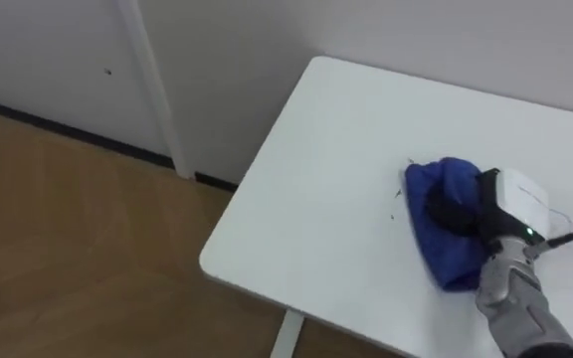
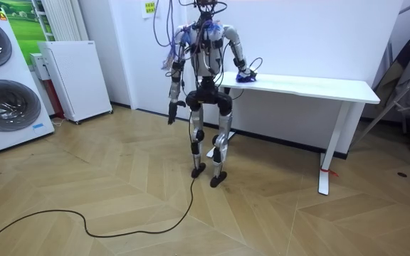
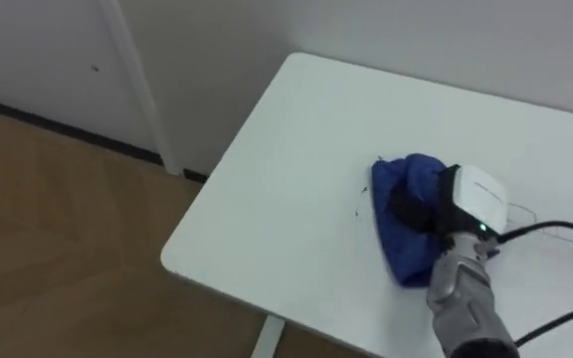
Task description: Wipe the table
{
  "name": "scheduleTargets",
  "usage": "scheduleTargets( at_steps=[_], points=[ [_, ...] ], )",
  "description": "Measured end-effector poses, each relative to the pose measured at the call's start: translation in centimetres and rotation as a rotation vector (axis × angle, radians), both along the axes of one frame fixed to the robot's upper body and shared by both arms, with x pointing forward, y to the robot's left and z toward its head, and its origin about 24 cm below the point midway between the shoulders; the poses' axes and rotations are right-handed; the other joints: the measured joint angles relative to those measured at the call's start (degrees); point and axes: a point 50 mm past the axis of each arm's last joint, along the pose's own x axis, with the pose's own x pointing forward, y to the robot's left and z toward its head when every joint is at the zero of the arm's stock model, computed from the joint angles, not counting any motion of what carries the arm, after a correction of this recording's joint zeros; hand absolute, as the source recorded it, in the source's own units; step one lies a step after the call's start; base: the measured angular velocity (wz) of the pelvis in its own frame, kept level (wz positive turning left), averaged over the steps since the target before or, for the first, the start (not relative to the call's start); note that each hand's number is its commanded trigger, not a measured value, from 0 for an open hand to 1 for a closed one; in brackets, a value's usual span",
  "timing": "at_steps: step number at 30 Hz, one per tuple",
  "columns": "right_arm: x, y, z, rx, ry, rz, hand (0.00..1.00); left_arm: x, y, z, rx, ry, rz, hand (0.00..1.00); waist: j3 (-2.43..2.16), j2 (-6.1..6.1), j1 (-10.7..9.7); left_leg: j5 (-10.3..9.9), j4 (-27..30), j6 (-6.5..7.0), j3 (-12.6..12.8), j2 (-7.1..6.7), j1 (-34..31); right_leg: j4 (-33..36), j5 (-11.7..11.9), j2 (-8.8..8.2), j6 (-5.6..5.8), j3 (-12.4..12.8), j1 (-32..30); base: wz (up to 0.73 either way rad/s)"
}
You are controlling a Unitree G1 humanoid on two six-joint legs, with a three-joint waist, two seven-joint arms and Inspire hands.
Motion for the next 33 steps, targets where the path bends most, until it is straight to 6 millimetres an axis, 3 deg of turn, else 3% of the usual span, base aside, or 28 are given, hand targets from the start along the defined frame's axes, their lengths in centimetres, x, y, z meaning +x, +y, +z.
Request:
scheduleTargets(
  at_steps=[2, 4, 6, 7, 13, 16, 19, 21, 24, 28, 30, 32, 33],
  points=[
    [-1.4, -1.4, -0.9, 0.042, 0.016, -0.042, 1.0, -1.2, 0.4, 0.1, 0.006, 0.022, 0.034, 0.0, -0.14, -0.99, -1.42, 0.02, -0.31, 0.03, 1.69, -0.15, 0.62, -0.17, -0.58, -0.28, 0.5, -0.23, 1.48, 0.52],
    [-2.9, -2.6, -1.7, 0.084, 0.019, -0.123, 1.0, -1.8, 0.8, 0.2, 0.013, 0.032, 0.044, 0.0, -0.69, -1.53, -3.02, 0.04, -0.41, 0.09, 3.09, -0.22, 0.85, -0.22, -0.84, -0.52, 0.79, 0.11, 2.41, 0.63],
    [-4.5, -4.1, -2.3, 0.104, 0.028, -0.216, 1.0, -1.8, 1.5, 0.4, 0.031, 0.022, 0.068, 0.0, -0.73, -1.99, -3.7, 0.1, -0.86, 0.25, 3.52, -0.17, 1.58, -0.02, -0.83, -0.55, 0.8, 0.45, 3.26, 0.42],
    [-5.6, -5.2, -2.7, 0.112, 0.046, -0.273, 1.0, -1.8, 2.1, 0.6, 0.045, 0.01, 0.081, 0.0, -1.12, -2.2, -3.75, 0.03, -1.41, 0.42, 4.89, 0.26, 2.18, 0.17, -0.83, -0.5, 0.82, 1.23, 3.44, 0.11],
    [-12.5, -11.1, -2.7, 0.112, 0.073, -0.561, 1.0, -2.0, 4.5, 1.4, 0.107, -0.03, 0.181, 0.0, -1.42, -2.41, -5.17, -0.54, -2.1, 1.11, 7.92, 0.49, 3.81, 0.0, -0.79, -0.41, 0.91, 4.51, 4.17, -0.21],
    [-15.2, -12.0, -2.9, 0.087, 0.097, -0.627, 1.0, -1.9, 4.6, 1.5, 0.11, -0.04, 0.18, 0.0, -1.6, -2.03, -6.81, -1.37, -1.24, 1.23, 9.06, 1.07, 3.73, 0.23, -0.51, -0.22, 1.35, 4.64, 4.24, -0.29],
    [-15.4, -11.6, -3.2, 0.076, 0.102, -0.624, 1.0, -1.5, 3.9, 1.2, 0.091, -0.036, 0.143, 0.0, -1.68, -1.73, -7.42, -2.26, -0.1, 1.27, 9.27, 1.2, 3.67, 0.22, -0.5, -0.07, 1.38, 4.95, 4.41, -0.32],
    [-14.6, -11.0, -3.2, 0.07, 0.083, -0.615, 1.0, -0.9, 3.4, 0.9, 0.074, -0.034, 0.107, 0.0, -1.66, -1.31, -7.14, -2.58, 0.46, 1.11, 9.35, 1.17, 3.56, 0.27, -0.48, -0.04, 1.4, 5.56, 4.24, -0.3],
    [-12.4, -9.7, -3.0, 0.061, 0.052, -0.585, 1.0, -0.2, 2.2, 0.5, 0.042, -0.026, 0.037, 0.0, -1.49, 0.26, -4.41, -2.63, 0.61, 1.19, 8.8, 1.25, 3.3, 0.53, 0.51, 0.47, 1.23, 6.47, 3.02, -0.63],
    [-6.2, -4.8, -2.7, 0.09, 0.034, -0.382, 1.0, 0.1, 1.2, 0.1, 0.017, -0.001, 0.009, 0.0, -1.24, 1.21, -2.01, -2.78, 2.37, 1.63, 5.1, 1.22, 1.01, 1.2, 1.9, 1.86, 0.31, 5.54, 0.09, -0.53],
    [-2.5, -1.5, -1.9, 0.114, 0.018, -0.23, 1.0, 0.6, 0.7, 0.0, -0.01, 0.004, -0.018, 0.0, -0.75, 1.78, -0.99, -2.64, 3.18, 1.4, 3.32, 1.15, -0.54, 1.4, 2.25, 1.88, -0.25, 3.99, -1.32, -0.1],
    [1.7, 1.8, 0.1, 0.091, 0.004, -0.019, 1.0, 2.1, 0.3, -0.1, -0.035, -0.016, -0.056, 0.0, 0.02, 2.2, 0.24, -1.73, 3.75, 0.8, 2.12, 1.12, -2.87, 1.09, 1.69, 2.12, -0.11, 3.12, -3.1, 0.31],
    [2.5, 2.2, 0.6, 0.085, -0.006, 0.012, 1.0, 2.3, 0.2, -0.1, -0.042, -0.022, -0.063, 0.0, 0.26, 2.39, 0.57, -1.42, 3.75, 0.56, 2.07, 1.09, -3.19, 1.19, 1.46, 2.13, -0.22, 3.03, -3.46, 0.36]
  ],
)
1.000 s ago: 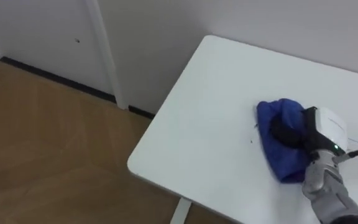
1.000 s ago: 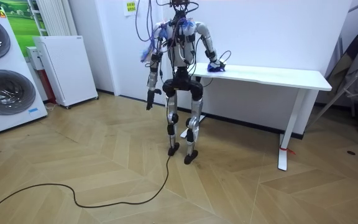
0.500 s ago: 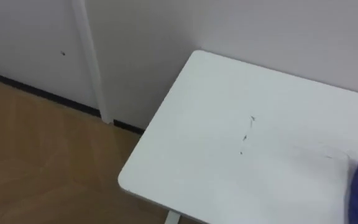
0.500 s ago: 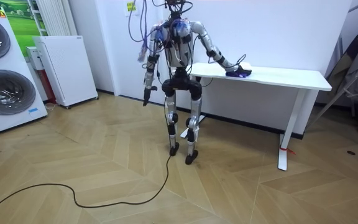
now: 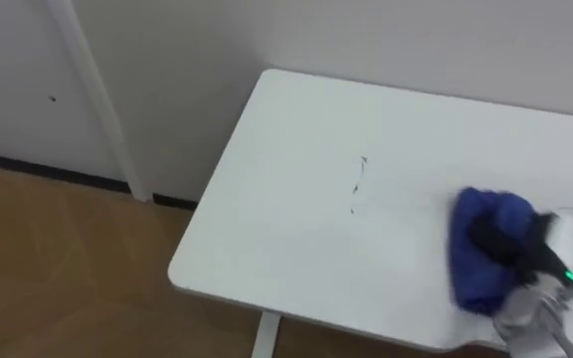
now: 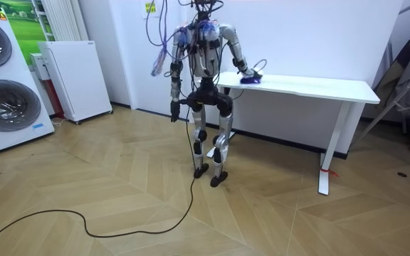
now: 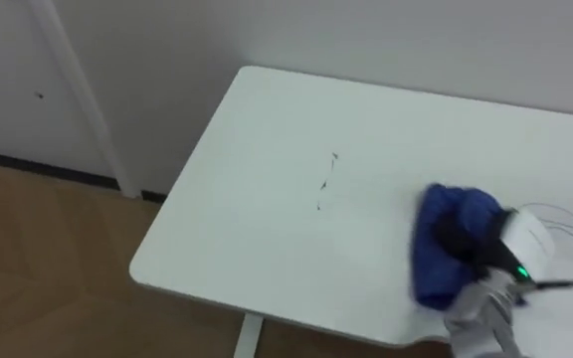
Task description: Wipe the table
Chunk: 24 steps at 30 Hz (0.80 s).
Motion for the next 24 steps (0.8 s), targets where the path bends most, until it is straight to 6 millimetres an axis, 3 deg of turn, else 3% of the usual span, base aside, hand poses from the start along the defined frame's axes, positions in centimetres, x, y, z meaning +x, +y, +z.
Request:
scheduleTargets(
  at_steps=[2, 7, 12, 15, 17, 19, 22, 24],
  points=[
    [2.2, 0.8, 1.8, -0.006, -0.04, 0.063, 1.0, -0.4, -0.1, 0.0, -0.016, 0.001, 0.023, 0.0, 0.09, 0.5, 1.88, 0.97, -0.73, 0.03, -0.55, -0.31, -1.22, 0.02, -0.03, -0.39, -0.85, -1.69, -1.57, 0.43],
    [1.9, -1.7, 2.1, -0.033, -0.04, 0.053, 1.0, -2.7, 0.7, 0.2, -0.008, 0.057, 0.035, 0.0, -0.17, -0.37, 1.35, 1.96, -2.97, 0.23, -0.68, -1.17, -1.12, -0.1, -0.98, -1.16, -0.82, -1.87, -1.28, 0.52],
    [-0.9, -4.1, -0.1, 0.009, 0.003, -0.03, 1.0, -2.6, 1.7, 0.5, 0.014, 0.036, 0.042, 0.0, -0.78, -3.12, -1.46, 2.13, -4.1, 0.25, -0.51, -1.23, 0.69, -0.39, -0.99, -1.18, -0.75, -2.07, 0.92, 0.26],
    [-4.0, -6.2, -1.7, 0.033, 0.039, -0.162, 1.0, -2.3, 2.1, 0.7, 0.026, -0.002, 0.06, 0.0, -1.07, -3.65, -3.81, 1.98, -4.55, 0.5, 3.77, -0.78, 2.3, -0.3, -1.0, -1.26, -0.72, -1.56, 2.87, 0.26],
    [-6.6, -8.1, -2.4, 0.029, 0.045, -0.256, 1.0, -2.4, 2.1, 0.7, 0.035, -0.007, 0.065, 0.0, -1.19, -3.52, -4.17, 0.99, -4.64, 1.25, 4.88, -0.58, 3.28, -0.19, -1.4, -1.21, -0.05, -0.1, 3.57, -0.03],
    [-7.8, -9.0, -2.6, 0.022, 0.053, -0.297, 1.0, -2.0, 2.0, 0.7, 0.035, -0.018, 0.071, 0.0, -1.24, -3.32, -4.13, 0.65, -4.57, 1.4, 5.79, -0.57, 3.46, -0.14, -1.42, -1.35, 0.05, -0.02, 3.6, -0.27],
    [-8.4, -9.0, -2.8, 0.005, 0.064, -0.294, 1.0, -2.1, 1.6, 0.6, 0.027, -0.014, 0.07, 0.0, -1.72, -2.16, -4.05, -0.32, -3.67, 1.82, 7.91, -0.2, 3.98, 0.08, -1.48, -1.57, 0.57, -0.15, 4.1, -0.42],
    [-7.7, -8.2, -2.7, -0.001, 0.055, -0.273, 1.0, -1.5, 1.5, 0.5, 0.028, -0.025, 0.058, 0.0, -1.56, -1.47, -3.27, -1.27, -2.25, 1.91, 9.3, 0.33, 4.12, 1.95, -2.2, -1.82, 1.42, -0.26, 3.46, -0.48]
  ],
)
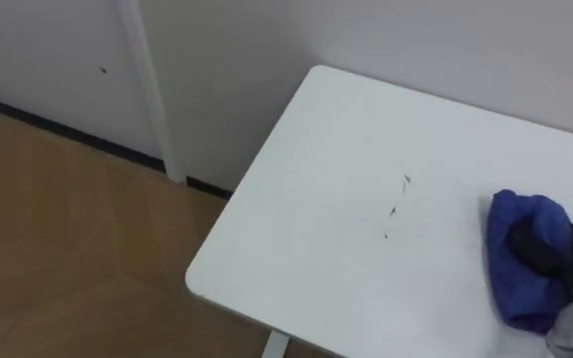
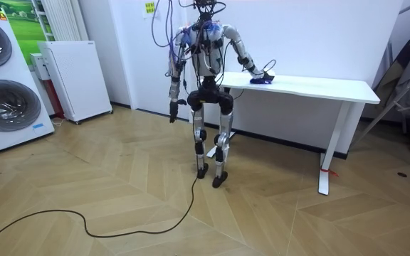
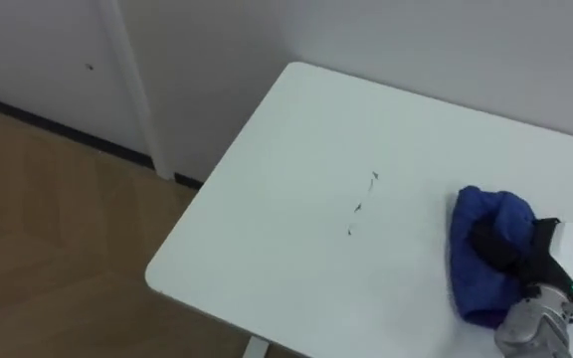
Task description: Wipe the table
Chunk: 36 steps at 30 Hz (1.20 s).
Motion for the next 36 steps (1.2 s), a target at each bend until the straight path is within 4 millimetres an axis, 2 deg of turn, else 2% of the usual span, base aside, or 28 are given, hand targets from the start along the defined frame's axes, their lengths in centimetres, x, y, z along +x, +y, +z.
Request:
scheduleTargets(
  at_steps=[2, 4, 6, 8, 9, 11, 12, 14, 15, 17, 18, 19, 20, 21, 22, 23, 24, 26, 27, 28, 29, 30, 31, 32, 33, 34, 35, 36],
  points=[
    [1.4, 1.8, 0.1, -0.007, -0.003, 0.041, 1.0, 1.1, -0.6, -0.3, -0.003, -0.009, -0.023, 0.0, 0.39, 1.72, 2.37, -1.5, 2.19, 0.18, 3.48, 1.82, 0.29, 6.62, -1.5, -0.66, 1.38, 0.1, -3.13, -0.8],
    [3.3, 4.3, 0.3, -0.025, -0.002, 0.121, 1.0, 1.9, -0.8, -0.5, 0.0, -0.001, -0.042, 0.0, 0.62, 2.29, 4.86, -3.04, 4.5, 0.25, 5.87, 2.78, -0.42, 15.89, -3.28, -2.23, 2.47, 0.12, -8.26, -1.17],
    [5.2, 7.4, 0.7, -0.039, -0.011, 0.23, 1.0, 3.1, -1.0, -0.5, 0.001, -0.008, -0.057, 0.0, 0.83, 2.33, 7.13, -4.31, 7.26, -0.18, 8.24, 3.7, -1.87, 24.21, -4.49, -6.58, 2.29, 0.12, -13.17, -0.87],
    [7.4, 11.0, 1.4, -0.035, -0.021, 0.347, 1.0, 5.3, -0.9, -0.3, 0.016, -0.058, -0.076, 0.0, 1.2, 2.45, 9.16, -5.77, 10.55, -1.21, 8.72, 5.59, -4.04, 27.88, -5.08, -13.55, 2.69, -0.26, -15.95, -0.22],
    [7.9, 11.7, 1.7, -0.039, -0.028, 0.374, 1.0, 5.8, -0.9, -0.2, 0.019, -0.074, -0.08, 0.0, 1.4, 2.64, 9.61, -6.0, 11.27, -1.65, 8.63, 6.37, -4.61, 27.63, -5.03, -14.76, 2.77, -0.46, -16.33, -0.06],
    [10.0, 13.7, 3.3, -0.076, -0.067, 0.475, 1.0, 7.7, -0.9, 0.3, 0.023, -0.129, -0.096, 0.0, 1.69, 2.13, 12.12, -5.89, 13.16, -3.83, 7.14, 8.86, -8.02, 23.21, -3.59, -18.47, 4.08, 0.54, -17.79, -0.03],
    [10.5, 13.8, 3.7, -0.078, -0.082, 0.483, 1.0, 8.1, -0.9, 0.4, 0.025, -0.144, -0.099, 0.0, 1.83, 1.88, 12.66, -5.64, 13.27, -4.35, 6.03, 9.16, -8.87, 21.36, -2.82, -19.1, 4.38, 0.76, -17.95, 0.19],
    [11.1, 13.9, 4.2, -0.054, -0.103, 0.487, 1.0, 8.2, -0.6, 0.5, 0.033, -0.148, -0.112, 0.0, 1.89, 1.59, 12.77, -4.39, 13.16, -7.5, -0.31, 10.74, -10.55, 13.23, 0.74, -19.49, 5.38, 2.39, -16.29, 0.51],
    [11.0, 13.9, 4.1, -0.038, -0.107, 0.485, 1.0, 8.1, -0.4, 0.6, 0.038, -0.146, -0.112, 0.0, 1.82, 1.46, 12.46, -4.17, 13.22, -8.47, -1.96, 11.18, -10.72, 11.46, 1.95, -19.6, 5.43, 2.33, -15.51, 0.89],
    [10.3, 13.8, 3.4, 0.013, -0.112, 0.483, 1.0, 7.9, 1.1, 1.0, 0.076, -0.141, -0.119, 0.0, 1.78, 0.14, 10.34, -3.7, 12.98, -12.69, -6.44, 13.87, -11.05, 7.78, 6.36, -19.33, 5.89, -0.68, -12.74, 1.0],
    [10.0, 13.8, 3.1, 0.02, -0.111, 0.489, 1.0, 7.8, 1.5, 1.2, 0.088, -0.137, -0.12, 0.0, 1.77, -0.33, 10.21, -3.71, 12.97, -14.1, -7.15, 14.8, -10.89, 8.01, 7.48, -18.86, 5.81, -1.5, -12.8, 0.61],
    [9.7, 13.7, 2.9, 0.025, -0.114, 0.504, 1.0, 7.2, 2.1, 1.3, 0.101, -0.134, -0.099, 0.0, 1.51, 0.12, 10.14, -3.38, 12.79, -16.81, -7.62, 17.5, -10.01, 10.24, 5.18, -16.73, 11.59, -2.31, -12.67, 0.27],
    [9.1, 12.9, 2.6, 0.019, -0.111, 0.503, 1.0, 6.1, 2.0, 1.1, 0.093, -0.119, -0.07, 0.0, 1.23, 1.25, 9.3, -1.92, 11.09, -17.87, -7.52, 20.81, -8.68, 14.21, 1.63, -14.13, 9.87, -3.53, -12.89, 0.28],
    [8.6, 12.3, 2.2, 0.013, -0.105, 0.494, 1.0, 5.5, 2.2, 1.0, 0.093, -0.108, -0.06, 0.0, 1.13, 1.1, 8.44, -0.71, 9.58, -17.01, -6.8, 21.48, -7.8, 15.72, -0.17, -13.71, 9.7, -3.88, -12.94, 0.41],
    [7.1, 10.4, 1.6, 0.005, -0.093, 0.448, 1.0, 4.0, 2.5, 0.9, 0.097, -0.086, -0.032, 0.0, 0.74, 0.17, 6.86, 2.6, 6.13, -15.28, -4.61, 22.34, -5.97, 18.09, -2.95, -13.53, 8.34, -4.68, -12.94, 0.43],
    [6.3, 9.2, 1.3, -0.001, -0.086, 0.411, 1.0, 3.2, 2.7, 0.9, 0.103, -0.073, -0.017, 0.0, 0.58, -0.1, 6.09, 4.43, 4.76, -14.47, -2.74, 22.78, -5.32, 18.65, -3.88, -13.32, 7.71, -5.02, -12.71, 0.52],
    [4.6, 6.6, 0.9, -0.022, -0.068, 0.327, 1.0, 1.7, 3.1, 0.9, 0.115, -0.045, 0.004, 0.0, 0.22, -0.52, 4.21, 8.31, 2.51, -13.9, -0.41, 22.97, -4.47, 18.68, -5.04, -12.57, 6.48, -5.65, -11.91, 0.57],
    [1.6, 2.2, 0.6, -0.044, -0.037, 0.171, 1.0, -0.2, 3.2, 0.9, 0.126, -0.002, 0.009, 0.0, 0.25, -0.93, 1.07, 12.29, 1.98, -13.3, 2.96, 22.39, -4.26, 17.77, -6.46, -10.88, 4.01, -6.42, -10.45, 0.53],
    [0.9, 1.4, 0.6, -0.046, -0.029, 0.138, 1.0, -0.4, 3.1, 0.9, 0.125, 0.005, 0.008, 0.0, 0.31, -1.02, 0.46, 12.27, 2.17, -13.3, 3.68, 21.76, -4.16, 17.46, -6.67, -10.59, 3.62, -6.88, -9.93, 0.43],
    [0.0, 0.4, 0.5, -0.046, -0.02, 0.092, 1.0, -0.4, 2.9, 0.8, 0.12, 0.007, 0.007, 0.0, 0.68, -1.89, -0.74, 11.3, 3.51, -13.23, 4.73, 19.85, -4.23, 16.71, -6.8, -10.4, 2.77, -8.13, -8.76, 0.35],
    [-0.4, 0.0, 0.4, -0.045, -0.016, 0.072, 1.0, -0.4, 2.6, 0.7, 0.111, 0.004, 0.006, 0.0, 0.79, -1.95, -0.88, 7.68, 6.87, -12.45, 4.9, 17.92, -4.47, 15.71, -6.85, -9.9, 1.19, -8.14, -8.17, 0.2],
    [-0.3, 0.0, 0.5, -0.043, -0.019, 0.072, 1.0, -0.3, 2.3, 0.6, 0.105, 0.001, 0.003, 0.0, 0.77, -1.48, -0.87, 5.48, 8.75, -11.65, 4.71, 17.04, -4.68, 15.06, -6.66, -9.28, 0.43, -8.33, -7.89, -0.11],
    [0.2, 0.4, 0.7, -0.039, -0.029, 0.08, 1.0, 0.1, 2.0, 0.5, 0.094, -0.012, -0.002, 0.0, 0.69, -0.32, -0.87, 1.94, 12.0, -10.64, 3.97, 14.53, -5.36, 14.03, -6.21, -7.93, -0.5, -8.48, -7.67, -0.26],
    [0.7, 0.7, 1.0, -0.042, -0.035, 0.097, 1.0, 0.9, 1.7, 0.5, 0.084, -0.034, -0.01, 0.0, 0.94, 0.1, 0.0, -0.57, 12.69, -8.92, 4.11, 11.46, -5.15, 13.98, -6.15, -7.2, -1.3, -7.84, -8.09, -0.28],
    [1.1, 0.9, 1.1, -0.043, -0.036, 0.108, 1.0, 1.0, 1.5, 0.5, 0.078, -0.038, -0.019, 0.0, 0.97, 0.31, 0.58, -1.56, 12.51, -8.08, 4.13, 10.01, -4.89, 14.01, -6.1, -6.77, -1.72, -7.25, -8.46, -0.58],
    [2.1, 1.4, 1.5, -0.046, -0.039, 0.132, 1.0, 1.3, 1.0, 0.3, 0.066, -0.049, -0.02, 0.0, 1.01, 1.13, 2.39, -2.68, 10.83, -6.56, 4.05, 7.54, -3.58, 14.01, -5.77, -5.79, -2.57, -5.0, -9.27, -1.02],
    [3.4, 2.2, 2.0, -0.054, -0.042, 0.162, 1.0, 1.2, 0.4, 0.1, 0.049, -0.045, -0.015, 0.0, 1.14, 2.17, 4.38, -3.12, 9.05, -6.14, 4.29, 6.23, -2.21, 13.93, -5.27, -4.54, -3.58, -2.33, -10.24, -1.12],
    [4.1, 2.8, 2.3, -0.061, -0.045, 0.184, 1.0, 1.2, 0.2, 0.1, 0.043, -0.045, -0.014, 0.0, 1.26, 2.6, 4.88, -3.15, 8.31, -6.11, 4.15, 5.97, -2.07, 13.89, -5.05, -4.01, -4.04, -1.31, -10.76, -1.13]
  ],
)
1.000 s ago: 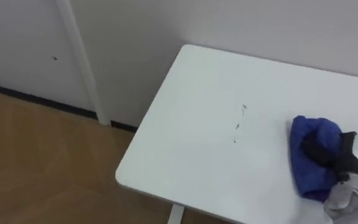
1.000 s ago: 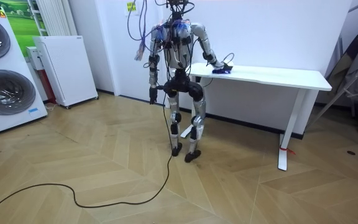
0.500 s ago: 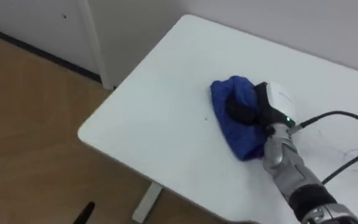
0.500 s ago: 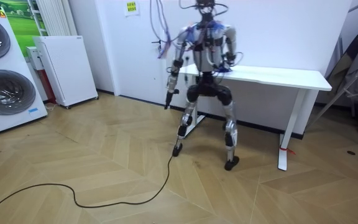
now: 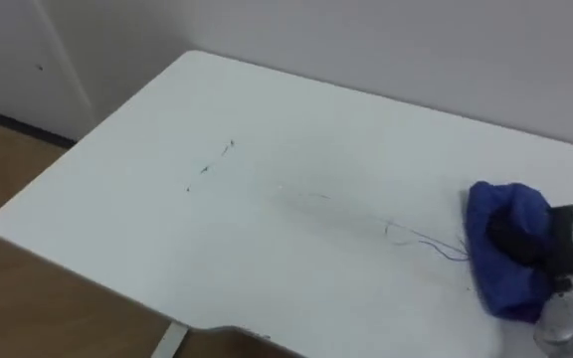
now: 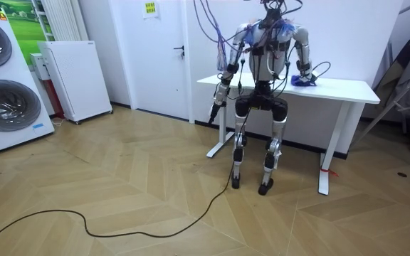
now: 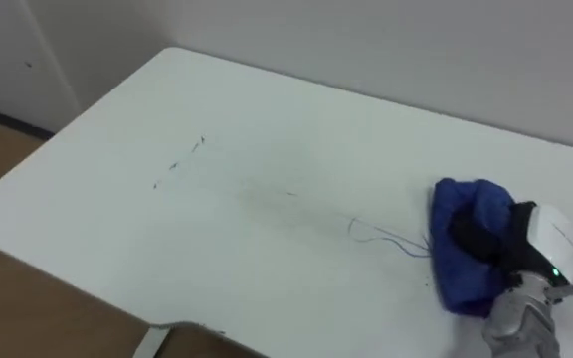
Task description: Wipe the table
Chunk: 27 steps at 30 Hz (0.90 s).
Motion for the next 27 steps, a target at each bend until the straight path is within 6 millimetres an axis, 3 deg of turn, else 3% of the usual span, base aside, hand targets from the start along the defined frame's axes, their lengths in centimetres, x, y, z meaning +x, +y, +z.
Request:
scheduleTargets(
  at_steps=[1, 2, 4, 7, 8, 9, 10, 12, 13, 14, 16, 19, 21, 24, 27],
  points=[
    [1.6, 1.4, 0.7, -0.007, -0.011, 0.053, 1.0, 0.0, -0.3, -0.1, -0.009, 0.001, 0.005, 0.0, -0.18, 0.45, 0.65, 0.13, -1.57, -0.12, -0.35, -0.21, 0.13, 0.13, 0.46, 0.87, -0.82, 1.93, -1.63, -0.93],
    [3.1, 3.0, 1.4, -0.012, -0.025, 0.119, 1.0, 0.0, -0.6, -0.2, -0.022, -0.004, 0.024, 0.0, -0.03, 0.89, 1.41, 0.64, -3.63, -0.38, -0.43, -0.37, 0.73, -0.06, 0.94, 1.77, -1.92, 3.69, -3.05, -0.88],
    [4.3, 4.9, 2.1, -0.03, -0.042, 0.214, 1.0, 0.2, -1.0, -0.3, -0.034, -0.01, 0.046, 0.0, 0.11, 1.5, 1.39, 2.01, -5.98, -0.5, -0.57, -0.42, 0.97, -1.48, 1.8, 2.69, -3.67, 4.93, -3.92, -0.45],
    [4.6, 5.8, 2.4, -0.031, -0.069, 0.247, 1.0, 1.0, -0.9, 0.0, -0.029, -0.041, 0.076, 0.0, 0.27, 0.71, 0.57, 3.54, -9.44, -0.64, -0.84, -0.67, 1.63, -3.1, 2.17, 3.07, -4.3, 4.96, -4.06, -0.01],
    [4.3, 5.6, 2.3, -0.031, -0.071, 0.25, 1.0, 1.2, -0.8, 0.1, -0.026, -0.056, 0.084, 0.0, 0.02, 0.36, 0.29, 3.8, -10.35, -0.69, -1.44, -0.83, 1.99, -3.51, 2.23, 3.08, -4.21, 4.74, -3.79, 0.1],
    [4.1, 5.6, 2.0, -0.028, -0.072, 0.249, 1.0, 1.3, -0.8, 0.1, -0.028, -0.063, 0.104, 0.0, -0.11, 0.27, -0.14, 3.89, -10.65, -0.7, -1.98, -0.89, 2.1, -3.83, 2.33, 3.13, -4.05, 4.59, -3.49, 0.24],
    [3.2, 5.4, 1.2, -0.026, -0.071, 0.245, 1.0, 1.1, -0.7, 0.1, -0.033, -0.069, 0.139, 0.0, 0.02, -0.46, -1.36, 3.93, -10.77, -0.68, -2.73, -0.94, 2.31, -4.52, 2.67, 3.23, -3.47, 4.17, -2.6, 0.42],
    [1.7, 4.7, 0.0, -0.023, -0.075, 0.208, 1.0, 1.1, -0.5, 0.3, -0.024, -0.079, 0.139, 0.0, -0.21, -1.64, -3.29, 3.93, -11.04, -0.69, -3.75, -1.02, 3.09, -5.9, 2.85, 3.51, -3.17, 4.09, -0.74, 0.56],
    [0.1, 3.7, -1.0, -0.016, -0.065, 0.161, 1.0, 0.9, -0.2, 0.4, -0.013, -0.08, 0.144, 0.0, -0.38, -2.11, -4.76, 3.96, -11.69, -0.72, -3.79, -1.12, 4.17, -6.88, 2.99, 3.5, -2.73, 3.34, 1.05, 0.69],
    [-2.0, 2.5, -2.0, -0.005, -0.05, 0.084, 1.0, 0.7, 0.4, 0.5, 0.01, -0.078, 0.142, 0.0, -0.91, -3.21, -5.34, 3.95, -12.21, -0.73, -3.69, -1.38, 5.34, -8.09, 3.36, 3.35, 0.45, 3.45, 2.87, 0.63],
    [-4.6, 0.9, -3.1, 0.011, -0.027, -0.026, 1.0, -0.1, 1.2, 0.8, 0.046, -0.07, 0.154, 0.0, -1.36, -4.65, -5.21, 3.92, -12.91, -0.76, -3.51, -2.02, 7.05, -10.42, 2.97, 3.4, 2.51, 4.27, 5.57, 0.2],
    [-7.9, -1.3, -3.7, -0.003, -0.01, -0.159, 1.0, -0.9, 1.3, 0.8, 0.056, -0.042, 0.126, 0.0, -1.64, -4.2, -5.83, 3.46, -12.22, -0.17, -3.41, -2.39, 8.37, -13.38, 4.51, 3.18, 3.65, 2.66, 9.22, 0.1],
    [-8.5, -2.0, -3.6, -0.01, -0.003, -0.188, 1.0, -0.9, 1.5, 0.8, 0.059, -0.041, 0.12, 0.0, -1.66, -3.82, -5.89, 3.01, -12.27, 0.32, -3.41, -2.55, 8.89, -13.71, 4.75, 2.96, 4.05, 2.24, 9.99, 0.05],
    [-7.6, -2.1, -3.4, -0.018, 0.012, -0.213, 1.0, -0.5, 1.3, 0.8, 0.049, -0.049, 0.115, 0.0, -1.61, -2.6, -4.84, 2.38, -12.63, 1.05, -3.41, -2.57, 9.79, -13.78, 5.38, 2.97, 4.46, 2.37, 10.34, -0.15],
    [-5.2, -1.3, -2.9, -0.02, 0.018, -0.194, 1.0, -0.5, 0.6, 0.5, 0.026, -0.03, 0.09, 0.0, -1.31, -1.27, -3.44, 2.12, -13.29, 1.38, -3.48, -2.45, 9.94, -13.37, 6.31, 3.0, 4.48, 2.51, 9.66, -0.39]
  ],
)
